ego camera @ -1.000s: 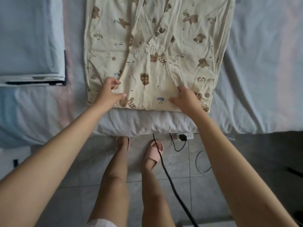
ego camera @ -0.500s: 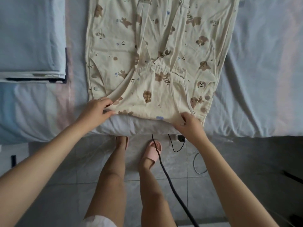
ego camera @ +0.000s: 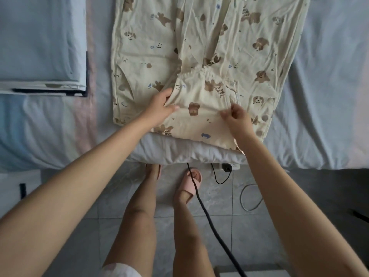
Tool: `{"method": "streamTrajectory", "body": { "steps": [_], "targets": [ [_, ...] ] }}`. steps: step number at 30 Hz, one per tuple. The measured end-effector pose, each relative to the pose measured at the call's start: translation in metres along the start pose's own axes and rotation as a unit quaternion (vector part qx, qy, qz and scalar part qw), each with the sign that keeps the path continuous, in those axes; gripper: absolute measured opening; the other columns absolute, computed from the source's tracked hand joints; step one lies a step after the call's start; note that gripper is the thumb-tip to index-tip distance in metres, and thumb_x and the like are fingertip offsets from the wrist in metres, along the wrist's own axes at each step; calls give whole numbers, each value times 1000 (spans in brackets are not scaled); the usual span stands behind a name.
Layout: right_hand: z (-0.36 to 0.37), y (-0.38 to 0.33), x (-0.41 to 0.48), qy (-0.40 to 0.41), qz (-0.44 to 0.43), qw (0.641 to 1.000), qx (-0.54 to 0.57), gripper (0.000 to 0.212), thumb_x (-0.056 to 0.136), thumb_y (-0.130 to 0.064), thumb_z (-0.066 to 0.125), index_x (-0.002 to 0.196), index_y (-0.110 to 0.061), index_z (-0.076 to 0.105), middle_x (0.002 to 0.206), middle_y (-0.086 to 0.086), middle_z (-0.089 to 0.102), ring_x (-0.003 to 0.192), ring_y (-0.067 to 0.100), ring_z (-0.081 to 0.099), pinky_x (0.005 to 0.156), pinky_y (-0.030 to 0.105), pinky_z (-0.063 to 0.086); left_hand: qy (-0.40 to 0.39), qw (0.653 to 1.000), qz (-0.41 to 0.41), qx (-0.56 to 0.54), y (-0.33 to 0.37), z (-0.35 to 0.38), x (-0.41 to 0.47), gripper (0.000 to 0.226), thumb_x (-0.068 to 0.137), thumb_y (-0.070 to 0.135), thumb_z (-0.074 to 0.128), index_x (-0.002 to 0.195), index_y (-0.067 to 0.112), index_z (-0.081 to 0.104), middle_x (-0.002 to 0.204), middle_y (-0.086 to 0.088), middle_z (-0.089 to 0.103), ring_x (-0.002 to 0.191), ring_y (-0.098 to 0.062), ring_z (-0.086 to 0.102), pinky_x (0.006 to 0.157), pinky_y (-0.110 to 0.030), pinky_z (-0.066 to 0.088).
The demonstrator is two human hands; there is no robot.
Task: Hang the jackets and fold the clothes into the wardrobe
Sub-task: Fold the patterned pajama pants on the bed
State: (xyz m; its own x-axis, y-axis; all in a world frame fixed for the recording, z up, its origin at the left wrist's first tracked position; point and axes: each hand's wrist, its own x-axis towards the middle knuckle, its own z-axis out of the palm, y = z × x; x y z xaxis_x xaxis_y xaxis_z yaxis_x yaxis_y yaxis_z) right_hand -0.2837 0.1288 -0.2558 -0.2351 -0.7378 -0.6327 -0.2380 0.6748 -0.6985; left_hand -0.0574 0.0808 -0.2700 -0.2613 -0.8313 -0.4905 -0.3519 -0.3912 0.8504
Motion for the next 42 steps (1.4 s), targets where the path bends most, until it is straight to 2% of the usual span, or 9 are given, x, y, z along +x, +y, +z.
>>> {"method": "streamTrajectory", "body": {
  "steps": [5,11,14,19,23,30,36,39,42],
  "targets": [
    [14,-6,7,65,-5,998,-18,28,95,-9,51,70,-21,43,66,-6,45,56,6,39,48,14,33,79,991,21,109,-5,-6,15,14,81,-4,64,83,7,56,71,4,52,66,-4,47,64,-23,34],
    [30,-22,15,111,-29,971,-210,6,81,-13,51,81,-12,45,93,4,46,88,24,47,76,36,41,115,932,59,340,-31,-18,0,16,83,12,68,89,-2,63,124,-18,48,108,-29,45,89,-28,37],
    [36,-40,28,73,6,984,-160,26,74,-28,60,92,-12,50,106,6,54,102,27,52,89,43,46,85,953,73,283,-29,-14,11,20,80,13,72,86,-3,62,120,-16,51,98,-24,50,86,-32,43],
    [26,-78,67,-25,83,986,142,16,82,-18,72,75,-7,61,60,3,66,56,14,64,60,27,54,-18,998,-46,35,10,-8,53,31,80,16,74,108,12,62,94,5,66,85,-10,63,79,-25,50],
    [18,-89,95,-74,196,949,235,20,86,-28,69,93,-11,60,55,3,61,47,14,62,49,23,52,-49,988,-127,-68,28,-16,93,57,75,15,77,127,5,56,114,-3,67,106,-17,63,94,-29,48],
    [35,-66,67,124,33,974,185,15,89,2,60,100,-6,55,76,0,61,56,-1,62,53,17,50,45,997,-9,67,21,-11,94,25,83,3,68,83,15,46,77,7,52,75,-14,51,71,-29,43],
    [43,-69,76,181,-79,978,73,21,87,8,52,101,-7,56,85,0,59,79,10,59,71,23,49,46,996,22,76,1,-14,89,22,93,15,57,106,24,41,94,1,58,91,-20,63,83,-44,54],
    [40,-55,75,214,-14,973,81,38,88,3,56,117,-20,46,86,-9,64,71,-3,60,64,9,45,80,993,36,82,0,-5,84,30,92,8,56,118,18,46,105,1,59,98,-17,62,86,-41,53],
    [30,-51,87,307,94,926,196,37,85,-2,57,113,-23,44,83,-4,67,70,7,68,71,30,57,158,976,40,146,7,7,78,41,85,0,58,123,11,47,123,-8,52,113,-26,52,94,-39,43]
  ]
}}
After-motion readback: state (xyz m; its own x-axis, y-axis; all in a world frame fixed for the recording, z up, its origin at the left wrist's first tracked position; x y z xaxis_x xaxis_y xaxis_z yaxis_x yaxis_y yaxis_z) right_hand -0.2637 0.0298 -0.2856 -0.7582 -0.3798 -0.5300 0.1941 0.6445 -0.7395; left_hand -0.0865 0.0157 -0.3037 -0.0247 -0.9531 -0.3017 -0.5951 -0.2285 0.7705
